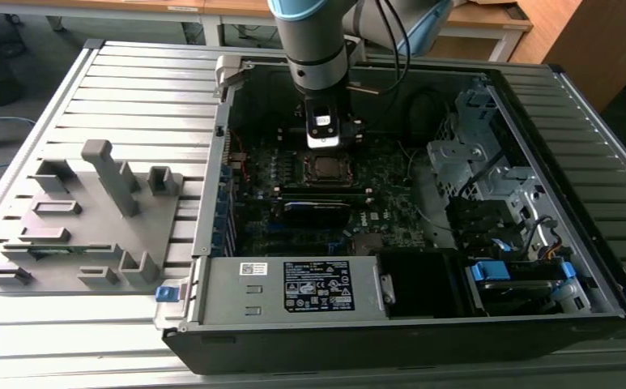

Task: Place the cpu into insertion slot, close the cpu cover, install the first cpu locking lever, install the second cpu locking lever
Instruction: 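Install the first cpu locking lever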

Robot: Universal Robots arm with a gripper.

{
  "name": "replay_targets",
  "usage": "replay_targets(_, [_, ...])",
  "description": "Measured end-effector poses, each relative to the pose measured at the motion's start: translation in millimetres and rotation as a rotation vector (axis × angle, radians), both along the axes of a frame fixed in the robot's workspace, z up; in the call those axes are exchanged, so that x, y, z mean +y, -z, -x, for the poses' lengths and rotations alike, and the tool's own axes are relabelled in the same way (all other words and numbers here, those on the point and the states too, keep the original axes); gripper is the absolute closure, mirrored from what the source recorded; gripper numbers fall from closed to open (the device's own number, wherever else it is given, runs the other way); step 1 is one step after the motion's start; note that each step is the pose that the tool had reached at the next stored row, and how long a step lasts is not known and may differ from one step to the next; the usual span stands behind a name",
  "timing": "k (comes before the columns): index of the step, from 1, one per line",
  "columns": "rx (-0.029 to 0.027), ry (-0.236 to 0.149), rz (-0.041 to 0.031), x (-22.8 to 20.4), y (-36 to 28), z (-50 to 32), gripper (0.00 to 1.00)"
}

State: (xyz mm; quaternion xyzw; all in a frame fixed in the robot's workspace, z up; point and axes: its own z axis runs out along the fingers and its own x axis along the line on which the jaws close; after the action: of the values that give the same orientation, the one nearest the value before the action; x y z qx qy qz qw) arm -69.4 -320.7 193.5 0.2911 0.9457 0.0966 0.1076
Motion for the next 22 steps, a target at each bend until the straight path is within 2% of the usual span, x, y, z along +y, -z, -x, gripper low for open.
replay_targets(5, [0.0006,0.000,0.0000,0.1,-0.1,0.0,0.89])
replay_targets(10, [0.0004,0.000,-0.0017,0.1,-8.5,0.0,0.89])
replay_targets(13, [0.0003,0.000,-0.0018,0.5,-9.8,-0.1,0.89])
replay_targets(22, [0.0005,0.000,-0.0015,8.1,-9.9,0.1,0.89])
